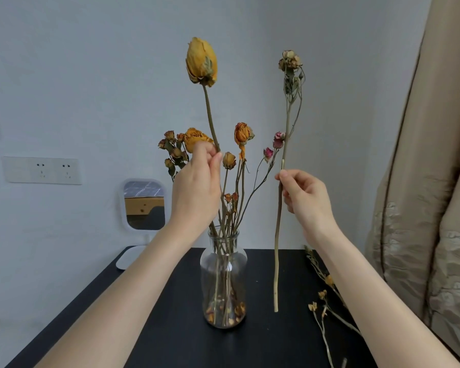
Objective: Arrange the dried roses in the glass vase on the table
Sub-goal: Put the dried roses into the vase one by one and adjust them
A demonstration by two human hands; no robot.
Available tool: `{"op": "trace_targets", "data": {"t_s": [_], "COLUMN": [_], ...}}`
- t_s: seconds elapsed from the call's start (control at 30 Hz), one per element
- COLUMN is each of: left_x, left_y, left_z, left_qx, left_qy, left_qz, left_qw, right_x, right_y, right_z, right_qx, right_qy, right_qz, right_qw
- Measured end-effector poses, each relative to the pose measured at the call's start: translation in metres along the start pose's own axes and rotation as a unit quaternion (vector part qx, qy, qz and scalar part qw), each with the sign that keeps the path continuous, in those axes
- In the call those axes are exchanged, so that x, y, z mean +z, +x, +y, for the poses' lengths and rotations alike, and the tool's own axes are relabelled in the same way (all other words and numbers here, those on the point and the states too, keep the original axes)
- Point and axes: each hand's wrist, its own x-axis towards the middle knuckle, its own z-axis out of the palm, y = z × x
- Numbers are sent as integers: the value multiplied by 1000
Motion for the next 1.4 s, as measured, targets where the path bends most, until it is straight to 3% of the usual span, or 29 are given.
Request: {"op": "trace_targets", "data": {"t_s": [0.27,0.73,1.13,1.3,1.4], "left_x": [-6,28,51,58,56], "left_y": [17,-19,-52,-63,-69], "left_z": [12,-27,-54,-66,-67], "left_qx": [45,-7,-113,-159,-145], "left_qy": [2,80,164,166,151], "left_qz": [47,-73,-150,-203,-191], "left_qw": [998,994,968,952,959], "right_x": [2,3,12,13,13], "right_y": [2,4,2,2,1], "right_z": [4,8,11,13,12], "right_qx": [0,-2,0,-7,-19], "right_qy": [2,-6,-4,-15,-15], "right_qz": [-1,-2,-17,-21,-23], "right_qw": [1000,1000,1000,1000,999]}}
